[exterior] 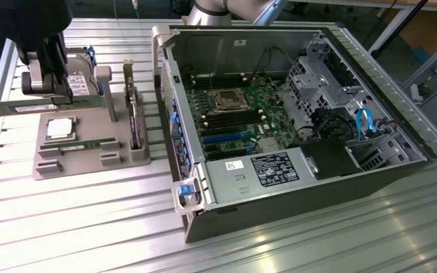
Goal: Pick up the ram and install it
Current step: 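Pick up the ram and move it above insertion slot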
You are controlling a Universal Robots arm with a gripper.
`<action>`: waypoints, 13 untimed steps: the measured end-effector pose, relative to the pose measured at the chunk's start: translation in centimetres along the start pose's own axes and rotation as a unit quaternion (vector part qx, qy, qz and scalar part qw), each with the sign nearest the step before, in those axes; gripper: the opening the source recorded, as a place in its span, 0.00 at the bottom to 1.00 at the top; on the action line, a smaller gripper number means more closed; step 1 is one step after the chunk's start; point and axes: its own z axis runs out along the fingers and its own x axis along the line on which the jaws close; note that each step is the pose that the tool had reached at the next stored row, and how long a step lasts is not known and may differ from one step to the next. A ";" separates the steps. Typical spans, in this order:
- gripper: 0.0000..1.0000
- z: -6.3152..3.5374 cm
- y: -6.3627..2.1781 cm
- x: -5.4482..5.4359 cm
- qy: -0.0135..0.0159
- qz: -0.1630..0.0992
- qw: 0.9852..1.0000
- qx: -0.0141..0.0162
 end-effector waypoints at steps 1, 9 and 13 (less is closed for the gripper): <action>0.12 -0.40 0.00 0.0 0.000 0.000 1.000 0.000; 0.12 -2.37 0.04 -0.1 0.000 0.000 1.000 0.000; 0.12 -2.84 0.05 -0.1 0.000 0.000 1.000 0.000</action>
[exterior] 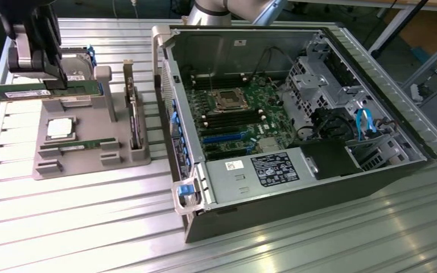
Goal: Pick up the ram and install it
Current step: 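Pick up the ram and move it above insertion slot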
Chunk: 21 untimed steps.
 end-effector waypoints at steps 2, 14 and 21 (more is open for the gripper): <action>0.12 0.00 0.00 0.0 0.000 0.000 1.000 0.000; 0.12 -0.14 -2.70 0.1 0.000 0.000 1.000 0.000; 0.12 -0.31 -6.48 0.1 0.000 0.000 1.000 0.000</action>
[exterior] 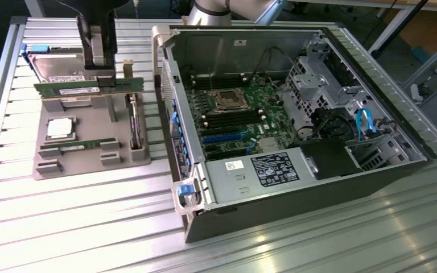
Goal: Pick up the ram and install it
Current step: 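Pick up the ram and move it above insertion slot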
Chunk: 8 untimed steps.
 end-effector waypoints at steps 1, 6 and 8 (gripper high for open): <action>0.12 -0.02 -0.44 0.0 0.000 0.000 1.000 0.000; 0.12 -0.12 -2.69 0.0 0.000 0.000 1.000 0.000; 0.12 -0.16 -3.66 0.0 0.000 0.000 1.000 0.000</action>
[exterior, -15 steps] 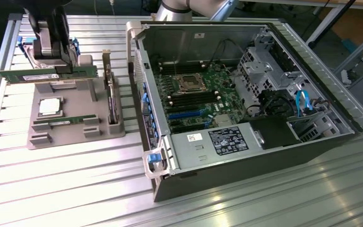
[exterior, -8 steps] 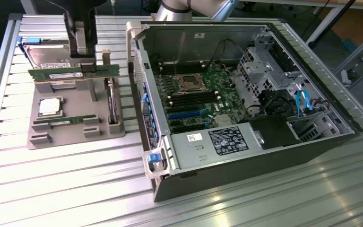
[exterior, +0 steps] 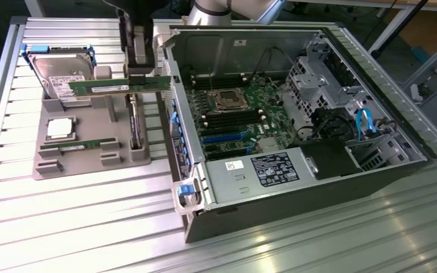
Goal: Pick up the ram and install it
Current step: 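Pick up the ram and move it above insertion slot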
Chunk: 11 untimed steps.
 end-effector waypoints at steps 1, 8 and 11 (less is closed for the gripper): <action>0.12 -0.02 -0.50 0.0 0.000 0.000 1.000 0.000; 0.12 -0.24 -5.38 0.0 0.000 -0.001 1.000 0.000; 0.12 -0.35 -7.88 0.1 0.000 -0.002 1.000 0.000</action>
